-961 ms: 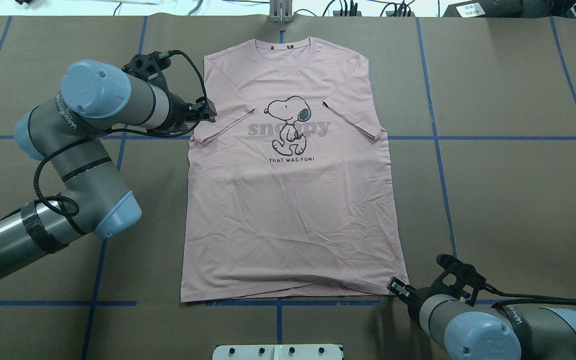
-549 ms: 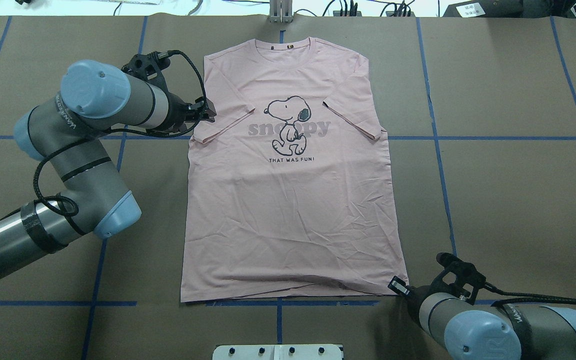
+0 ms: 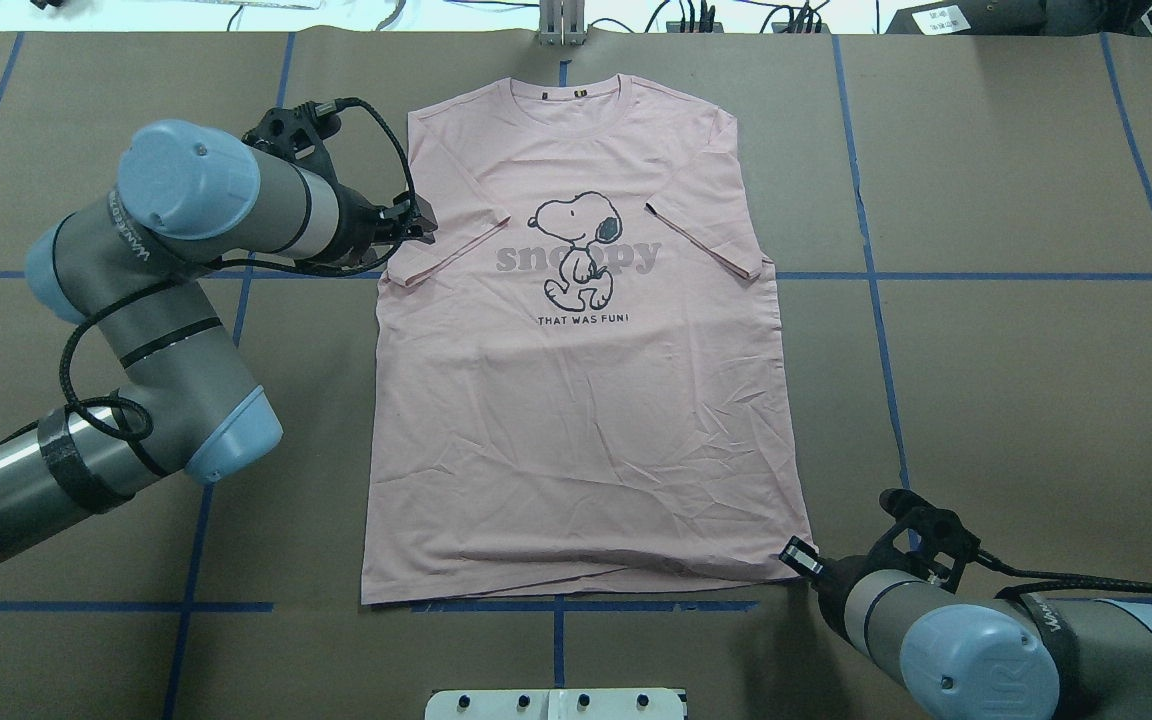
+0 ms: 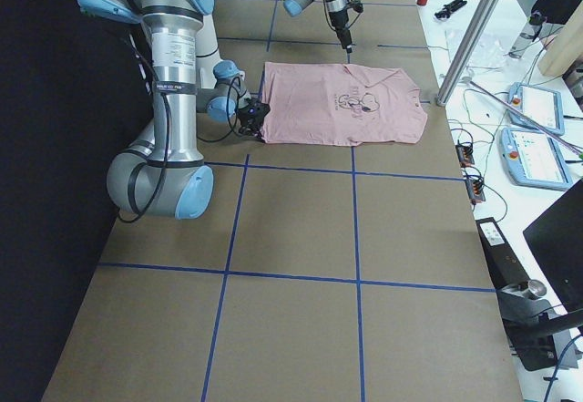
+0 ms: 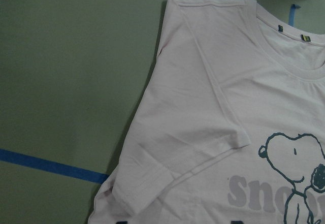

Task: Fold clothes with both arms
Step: 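Grasp the hem corner with the right gripper, then move the left gripper to the other hem corner and grasp it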

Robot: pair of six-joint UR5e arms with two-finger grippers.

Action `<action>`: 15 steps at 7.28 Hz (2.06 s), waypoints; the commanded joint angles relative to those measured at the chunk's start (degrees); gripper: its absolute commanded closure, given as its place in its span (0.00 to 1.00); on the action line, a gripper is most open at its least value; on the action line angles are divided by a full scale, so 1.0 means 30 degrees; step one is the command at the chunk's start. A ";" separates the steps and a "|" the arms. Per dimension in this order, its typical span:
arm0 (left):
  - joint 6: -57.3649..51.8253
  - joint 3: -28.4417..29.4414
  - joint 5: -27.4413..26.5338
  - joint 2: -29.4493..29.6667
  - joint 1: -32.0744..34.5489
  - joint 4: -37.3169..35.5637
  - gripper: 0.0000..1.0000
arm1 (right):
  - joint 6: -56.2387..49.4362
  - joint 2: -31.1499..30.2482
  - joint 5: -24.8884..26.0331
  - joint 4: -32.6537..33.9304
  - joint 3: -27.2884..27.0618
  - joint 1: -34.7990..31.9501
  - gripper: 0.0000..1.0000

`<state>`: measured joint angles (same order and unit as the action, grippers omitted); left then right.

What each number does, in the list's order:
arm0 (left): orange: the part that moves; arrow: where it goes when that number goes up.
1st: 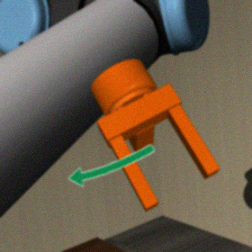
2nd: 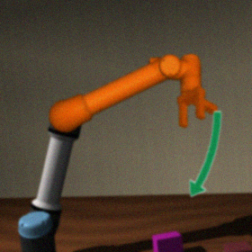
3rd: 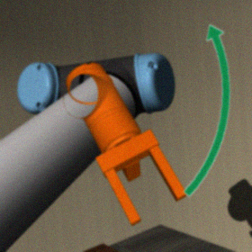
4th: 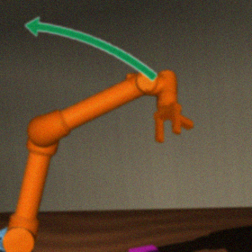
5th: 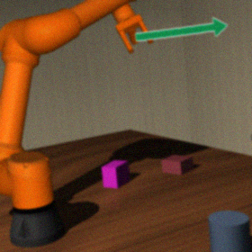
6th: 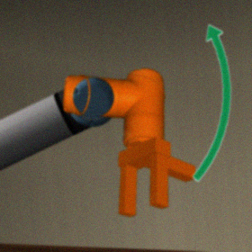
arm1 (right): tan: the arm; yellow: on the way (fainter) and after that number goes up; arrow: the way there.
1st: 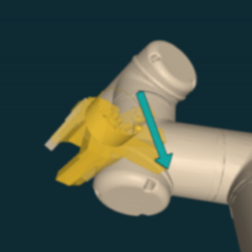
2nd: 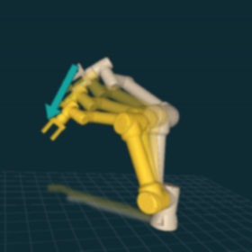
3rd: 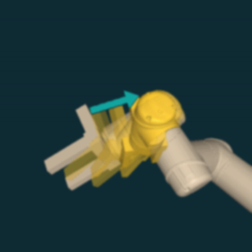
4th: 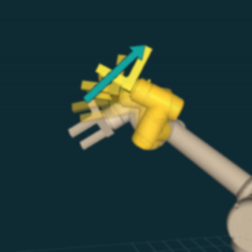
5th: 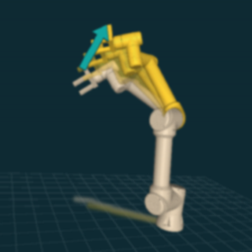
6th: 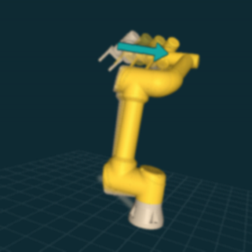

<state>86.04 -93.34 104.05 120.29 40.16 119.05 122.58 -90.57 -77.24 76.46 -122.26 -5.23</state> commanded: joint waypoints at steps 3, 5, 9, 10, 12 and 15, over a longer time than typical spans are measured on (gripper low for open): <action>0.5441 -0.7715 -0.3535 -0.2215 -0.6282 -0.7196 0.25 | -0.0020 -0.0131 0.0025 0.0000 -0.0556 -0.0046 1.00; 0.8490 -0.9024 -0.3685 -0.4605 -0.9097 -0.8571 0.36 | -0.0020 -0.0131 0.0025 0.0000 -0.0556 -0.0045 1.00; 0.8558 -0.8087 -0.3979 -0.5234 -1.0194 -0.8571 0.35 | -0.0020 -0.0160 0.0055 0.0000 -0.0556 -0.0045 1.00; 0.8529 -0.7942 -0.3979 -0.5234 -1.0194 -0.8571 0.35 | -0.0049 -0.0189 0.0055 0.0000 -0.0556 -0.0045 1.00; 0.8470 -0.7794 -0.3979 -0.5147 -1.0223 -0.8513 0.35 | -0.0107 -0.0190 0.0055 0.0000 -0.0556 -0.0045 1.00; 0.8382 -0.7267 -0.3950 -0.5059 -1.0310 -0.8483 0.40 | -0.0166 -0.0161 0.0055 0.0000 -0.0556 -0.0075 1.00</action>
<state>111.26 -115.62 92.19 105.09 9.32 93.58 122.12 -91.13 -77.08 76.46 -123.92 -5.41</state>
